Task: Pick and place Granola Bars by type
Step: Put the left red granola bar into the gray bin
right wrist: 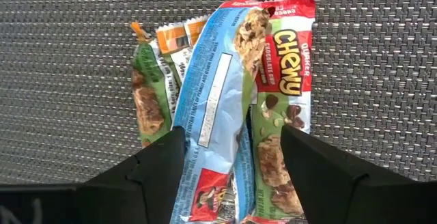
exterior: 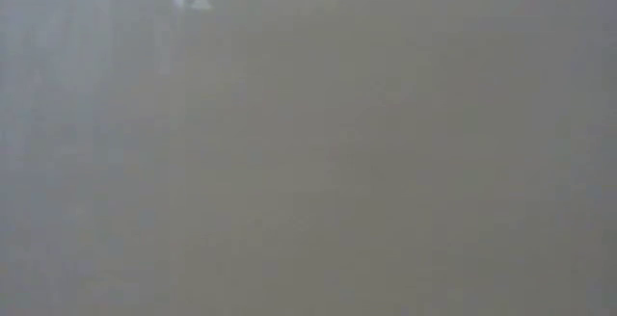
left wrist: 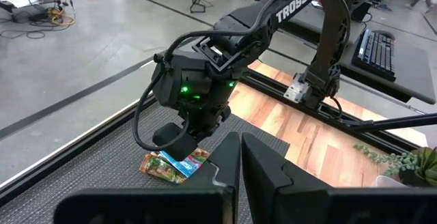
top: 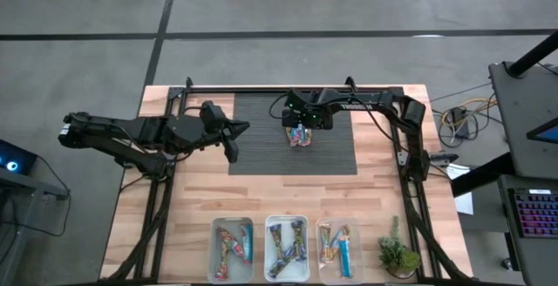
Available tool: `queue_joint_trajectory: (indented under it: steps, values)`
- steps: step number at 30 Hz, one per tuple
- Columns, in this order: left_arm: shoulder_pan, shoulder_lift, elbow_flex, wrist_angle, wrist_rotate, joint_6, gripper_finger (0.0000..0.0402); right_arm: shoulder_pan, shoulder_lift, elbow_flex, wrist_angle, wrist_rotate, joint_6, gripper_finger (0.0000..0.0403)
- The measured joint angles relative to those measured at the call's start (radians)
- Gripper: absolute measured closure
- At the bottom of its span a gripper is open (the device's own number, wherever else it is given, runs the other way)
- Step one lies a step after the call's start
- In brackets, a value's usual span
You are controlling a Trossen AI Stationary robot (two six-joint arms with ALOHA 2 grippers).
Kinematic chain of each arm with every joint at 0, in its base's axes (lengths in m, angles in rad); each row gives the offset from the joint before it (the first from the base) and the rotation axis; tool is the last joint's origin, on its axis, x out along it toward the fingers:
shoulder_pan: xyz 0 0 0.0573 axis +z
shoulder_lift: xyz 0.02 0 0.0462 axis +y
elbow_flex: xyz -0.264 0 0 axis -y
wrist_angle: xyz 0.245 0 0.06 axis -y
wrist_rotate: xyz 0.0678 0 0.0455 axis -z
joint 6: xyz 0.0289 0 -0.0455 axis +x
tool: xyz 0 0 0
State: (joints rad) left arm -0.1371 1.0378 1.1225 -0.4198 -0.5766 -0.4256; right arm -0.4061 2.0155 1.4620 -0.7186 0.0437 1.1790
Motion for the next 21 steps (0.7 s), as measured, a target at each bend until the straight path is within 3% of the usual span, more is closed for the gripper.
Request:
queue_joint_trajectory:
  steps: [21]
  values:
    - [0.000, 0.000, 0.000, 0.000, 0.000, -0.032, 0.0402, 0.000, 0.000, 0.001, 0.007, -0.015, -0.011, 0.0172]
